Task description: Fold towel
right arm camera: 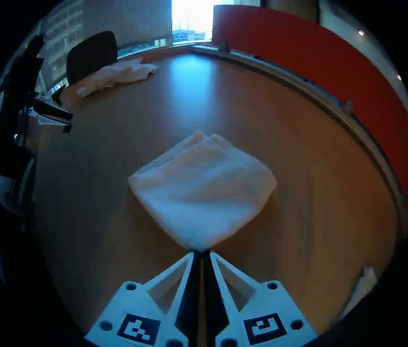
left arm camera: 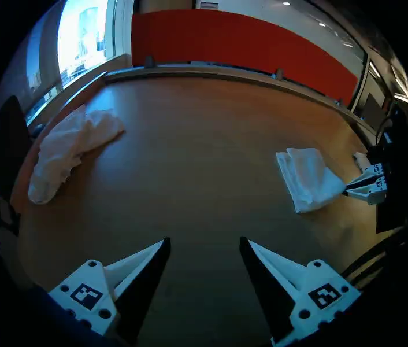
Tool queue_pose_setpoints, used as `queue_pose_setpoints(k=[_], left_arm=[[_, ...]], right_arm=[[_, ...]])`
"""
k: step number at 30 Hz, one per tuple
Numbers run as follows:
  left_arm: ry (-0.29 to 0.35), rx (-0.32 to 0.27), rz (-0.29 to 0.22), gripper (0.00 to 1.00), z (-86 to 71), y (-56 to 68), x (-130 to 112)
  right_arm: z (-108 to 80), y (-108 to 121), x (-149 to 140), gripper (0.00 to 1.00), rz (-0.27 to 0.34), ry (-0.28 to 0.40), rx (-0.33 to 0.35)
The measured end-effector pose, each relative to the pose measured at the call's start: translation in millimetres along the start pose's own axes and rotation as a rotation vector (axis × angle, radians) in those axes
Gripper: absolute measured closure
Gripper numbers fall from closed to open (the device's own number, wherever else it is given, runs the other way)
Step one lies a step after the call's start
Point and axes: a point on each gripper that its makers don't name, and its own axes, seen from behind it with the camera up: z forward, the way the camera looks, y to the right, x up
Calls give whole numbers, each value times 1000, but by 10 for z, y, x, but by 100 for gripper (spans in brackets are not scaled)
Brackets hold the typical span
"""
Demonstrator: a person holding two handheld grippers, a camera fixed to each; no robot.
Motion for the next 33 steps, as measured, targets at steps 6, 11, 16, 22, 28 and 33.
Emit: queue_pose_setpoints(k=[6, 11, 16, 22, 28, 33], left_arm=[[12, -7, 8, 13, 7, 34, 84], [26, -12, 13, 12, 2, 68, 167], [39, -17, 12, 12, -3, 113, 244], [49, -23, 17, 13, -4, 179, 303], [52, -25, 23, 12, 2, 229, 331], [53, -25, 26, 12, 4, 253, 349]], right_arm=[[-231, 169, 379, 95, -28, 52, -21], [-458, 351, 705, 95, -58, 87, -50], [-691, 526, 961, 95, -80, 114, -78], [-921, 753, 1083, 95, -92, 127, -110], [-1072, 1002, 1036, 95, -89, 119, -145], [-1181, 1239, 957, 95, -73, 114, -170]])
